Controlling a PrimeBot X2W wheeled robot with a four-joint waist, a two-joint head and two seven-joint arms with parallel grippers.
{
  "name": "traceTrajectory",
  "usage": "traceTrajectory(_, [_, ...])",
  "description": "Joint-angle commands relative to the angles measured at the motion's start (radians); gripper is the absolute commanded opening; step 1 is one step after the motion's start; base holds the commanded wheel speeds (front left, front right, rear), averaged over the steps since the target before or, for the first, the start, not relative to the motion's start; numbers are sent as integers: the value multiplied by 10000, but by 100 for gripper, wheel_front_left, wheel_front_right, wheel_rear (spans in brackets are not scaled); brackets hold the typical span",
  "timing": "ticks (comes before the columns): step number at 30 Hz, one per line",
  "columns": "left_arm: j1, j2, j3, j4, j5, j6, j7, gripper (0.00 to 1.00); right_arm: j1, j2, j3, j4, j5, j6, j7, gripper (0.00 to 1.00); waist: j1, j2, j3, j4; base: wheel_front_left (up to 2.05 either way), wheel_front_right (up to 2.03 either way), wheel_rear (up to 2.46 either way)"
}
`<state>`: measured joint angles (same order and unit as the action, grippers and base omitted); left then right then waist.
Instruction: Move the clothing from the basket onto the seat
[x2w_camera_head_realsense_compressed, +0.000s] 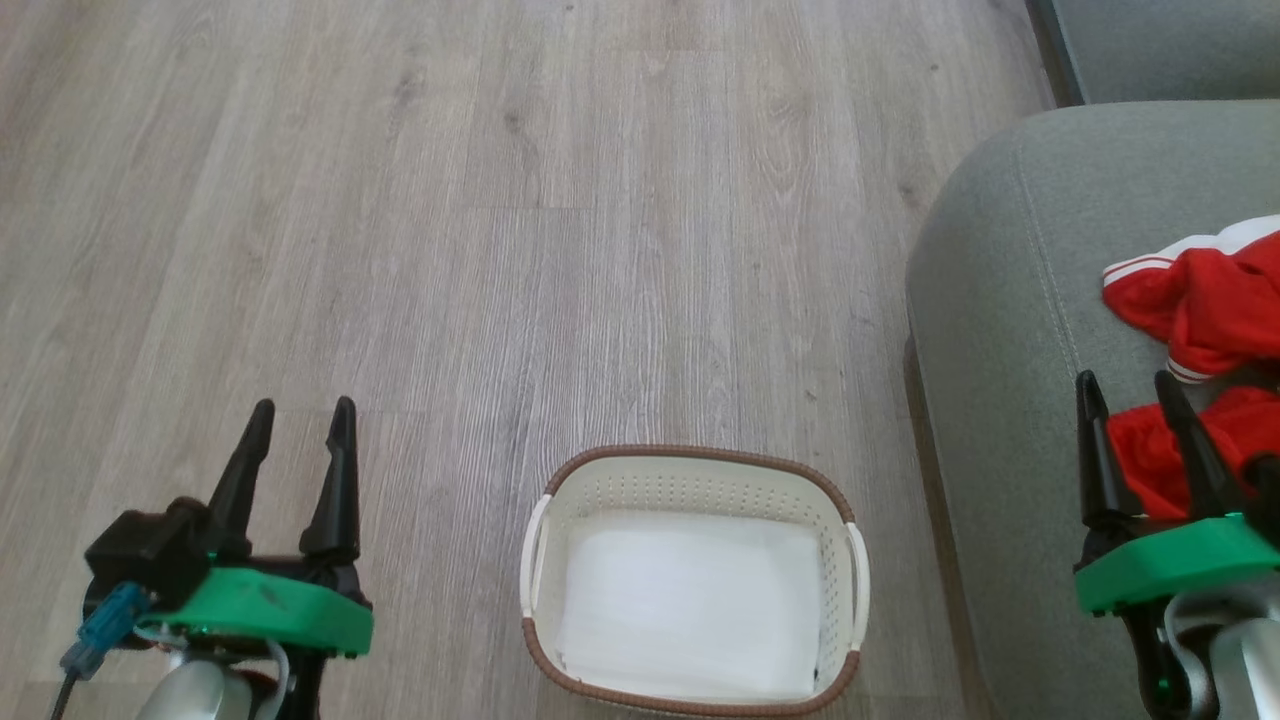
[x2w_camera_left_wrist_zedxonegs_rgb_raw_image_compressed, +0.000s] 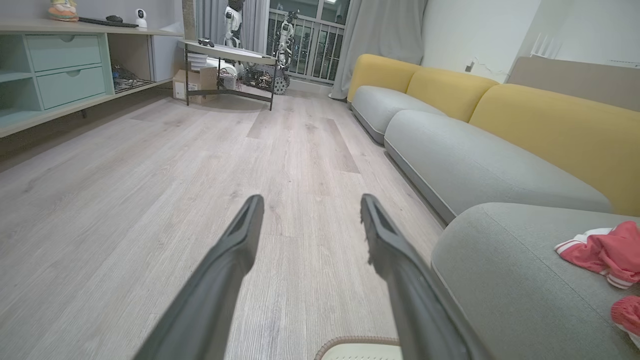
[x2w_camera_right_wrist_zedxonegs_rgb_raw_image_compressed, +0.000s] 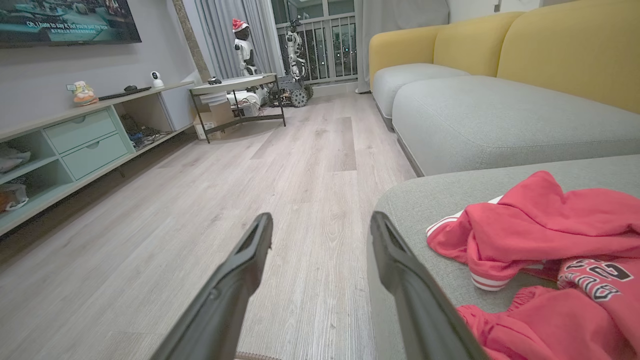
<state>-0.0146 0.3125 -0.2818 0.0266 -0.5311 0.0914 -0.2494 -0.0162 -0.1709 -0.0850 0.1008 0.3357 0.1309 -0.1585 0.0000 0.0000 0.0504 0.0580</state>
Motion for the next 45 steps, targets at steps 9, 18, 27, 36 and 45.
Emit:
traceTrajectory(9, [-460,29,500,-127,205,-201,-124,100,-489,-126,178,-384,8,-2,-2,100,0,0,74,-74,0,0,0])
traceTrajectory(18, [-500,-191,657,-131,-32,-397,-124,100,-529,-142,183,-400,10,-2,-1,100,0,0,178,-141,0,0,0])
traceTrajectory(27, [-4,-396,386,61,-144,-551,2,0,-142,31,15,-11,1,2,10,0,0,0,243,-219,0,0,0])
traceTrajectory(36, [200,-643,380,723,-596,-616,146,0,60,249,60,712,513,2,124,0,0,0,217,-236,0,0,0])
traceTrajectory(45, [120,-749,584,838,-1306,-724,352,0,-4,313,37,760,1328,2,297,0,0,0,171,-259,0,0,0])
